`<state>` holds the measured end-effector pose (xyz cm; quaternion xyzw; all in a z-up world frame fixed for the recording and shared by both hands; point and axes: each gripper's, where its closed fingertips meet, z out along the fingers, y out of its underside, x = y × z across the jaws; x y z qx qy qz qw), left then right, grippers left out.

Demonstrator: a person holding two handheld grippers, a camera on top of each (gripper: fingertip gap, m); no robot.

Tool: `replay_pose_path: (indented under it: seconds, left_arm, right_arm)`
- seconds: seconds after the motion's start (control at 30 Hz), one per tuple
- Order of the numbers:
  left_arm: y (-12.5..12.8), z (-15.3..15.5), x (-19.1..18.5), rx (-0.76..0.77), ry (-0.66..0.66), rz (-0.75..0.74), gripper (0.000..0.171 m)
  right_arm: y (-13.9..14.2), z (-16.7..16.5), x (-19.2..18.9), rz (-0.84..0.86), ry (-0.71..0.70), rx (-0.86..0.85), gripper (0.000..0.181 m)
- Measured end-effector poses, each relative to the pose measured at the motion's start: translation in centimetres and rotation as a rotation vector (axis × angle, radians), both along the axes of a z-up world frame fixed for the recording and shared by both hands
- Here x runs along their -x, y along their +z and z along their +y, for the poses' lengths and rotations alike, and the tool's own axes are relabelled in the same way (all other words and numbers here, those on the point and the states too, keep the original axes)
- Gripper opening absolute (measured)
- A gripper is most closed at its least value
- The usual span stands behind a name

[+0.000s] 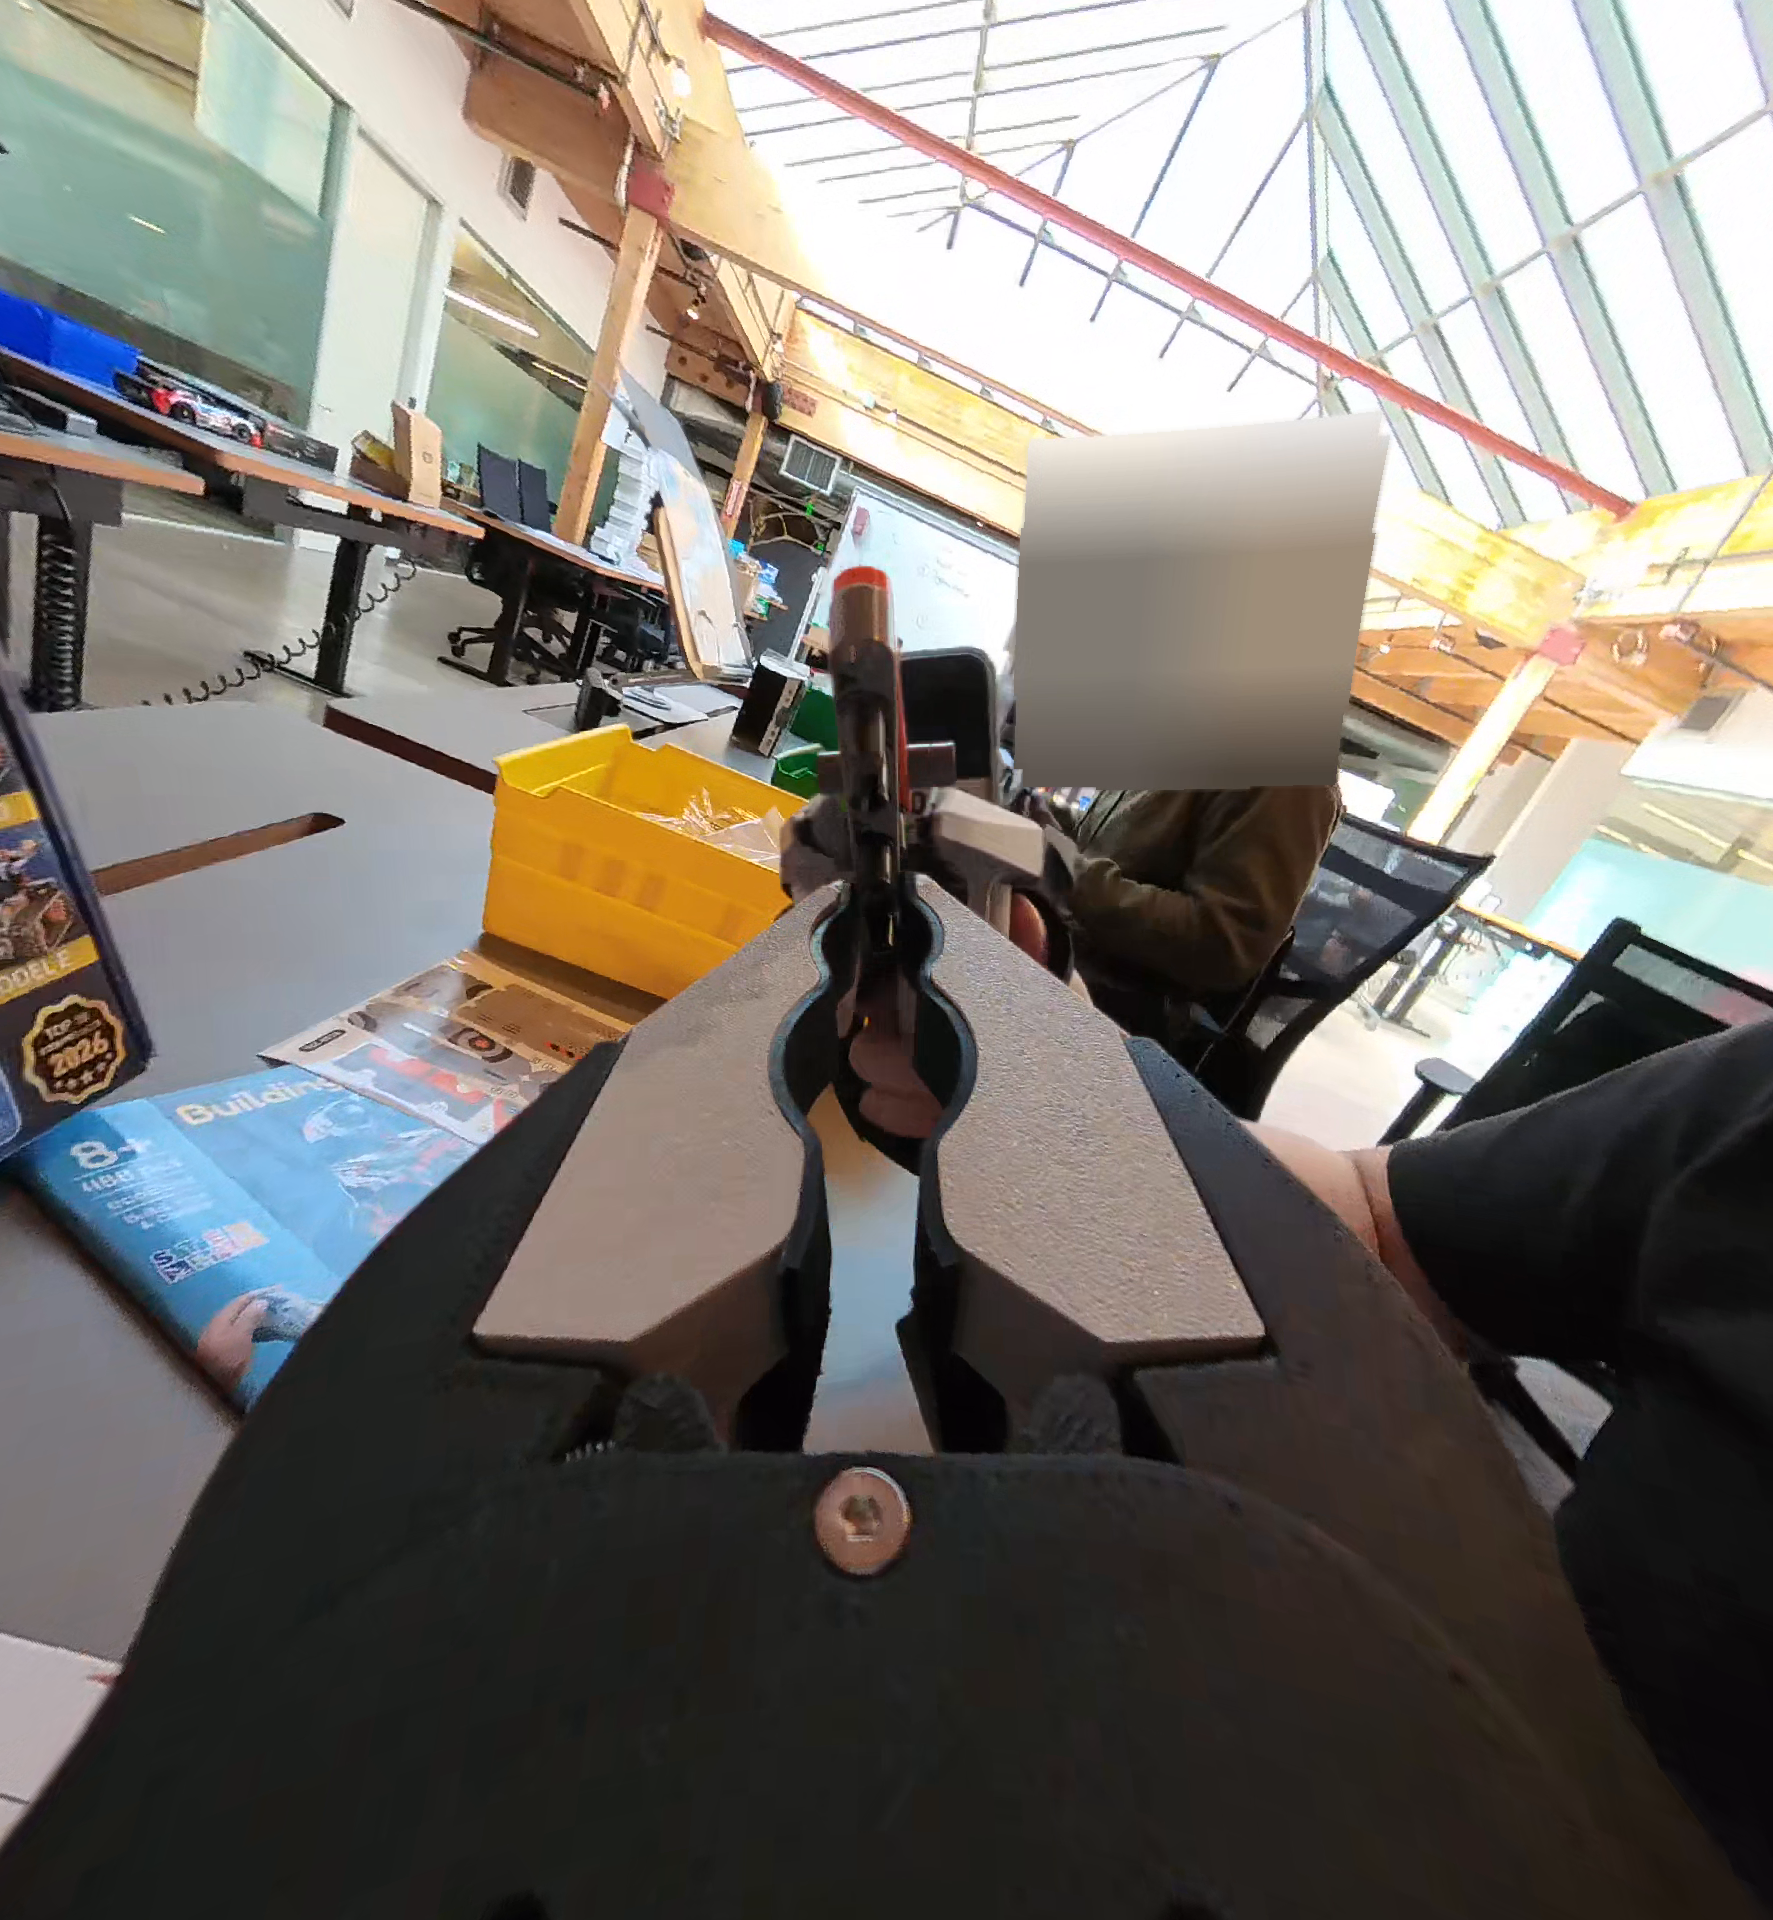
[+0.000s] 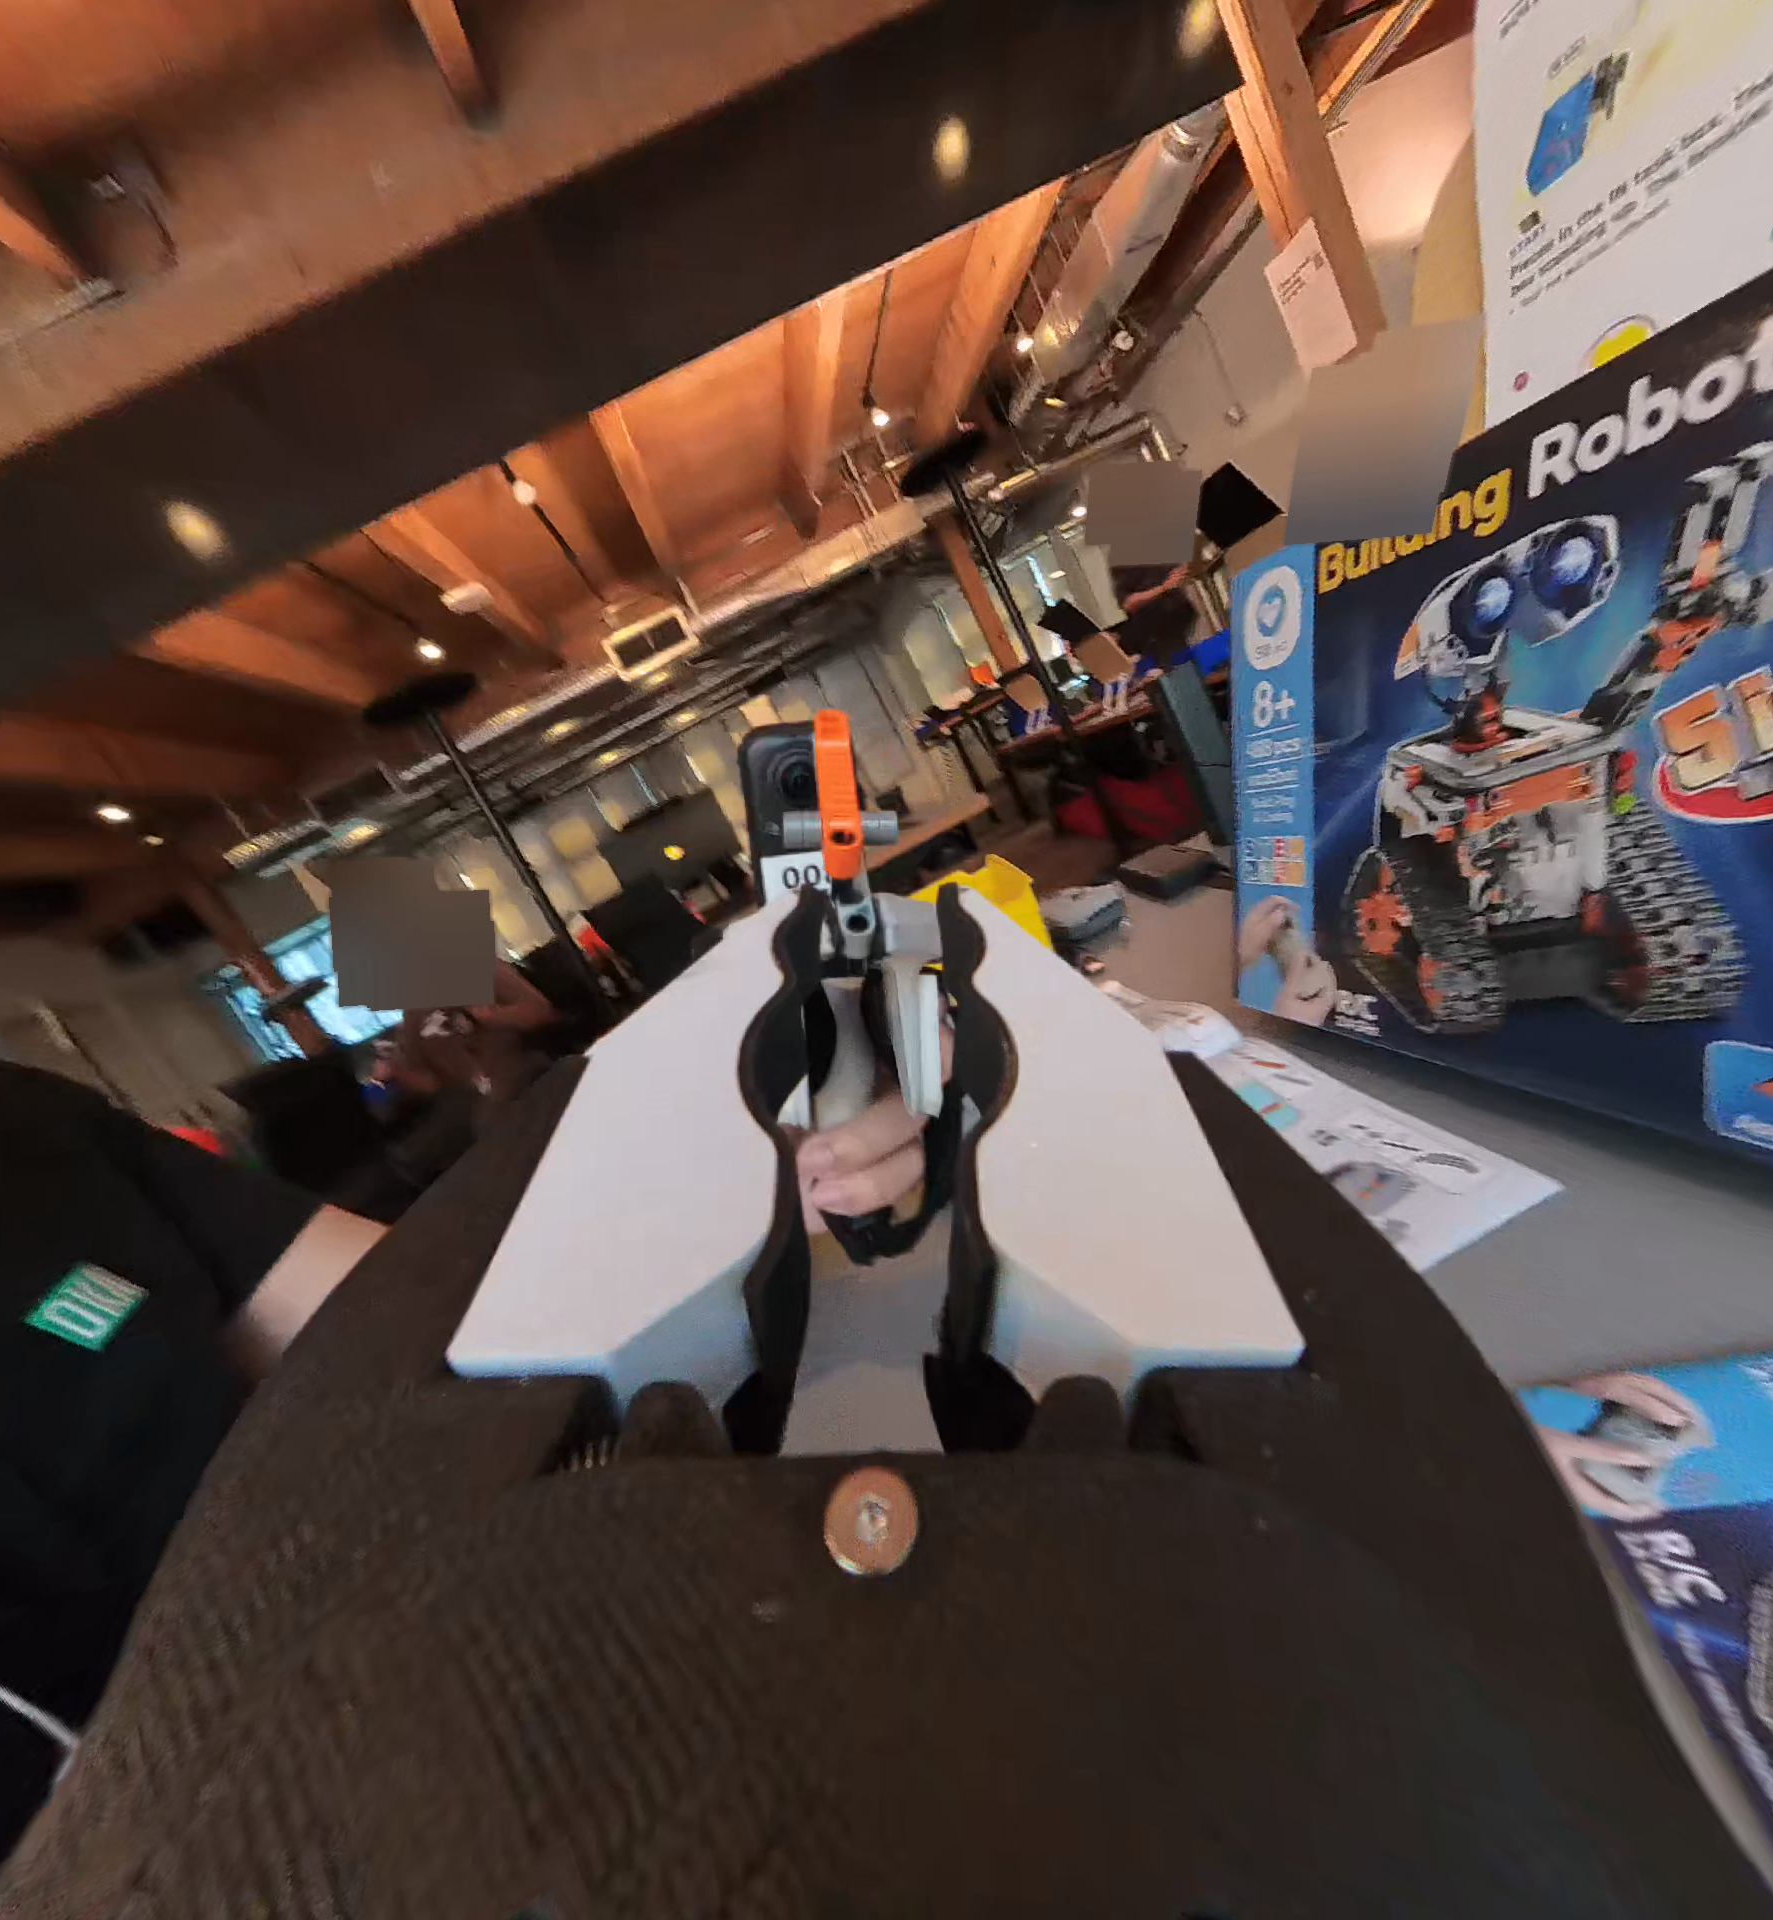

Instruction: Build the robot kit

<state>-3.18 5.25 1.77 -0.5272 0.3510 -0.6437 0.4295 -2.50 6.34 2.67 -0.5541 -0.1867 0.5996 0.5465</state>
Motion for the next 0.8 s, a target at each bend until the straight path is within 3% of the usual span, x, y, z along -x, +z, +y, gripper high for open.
replay_pose_path:
  seconds: [0.33, 0.8]
  left_arm:
    - [-0.5, -1.1, -0.8, 0.002, -0.064, 0.04, 0.005]
    - [-1.1, -1.7, -1.1, -0.007, -0.103, 0.102, 0.006]
  right_arm:
    - [-0.5, -1.4, 1.3, -0.055, 0.107, -0.047, 0.006]
    - [-1.0, -1.5, 1.4, 0.019, 0.228, 0.054, 0.005]
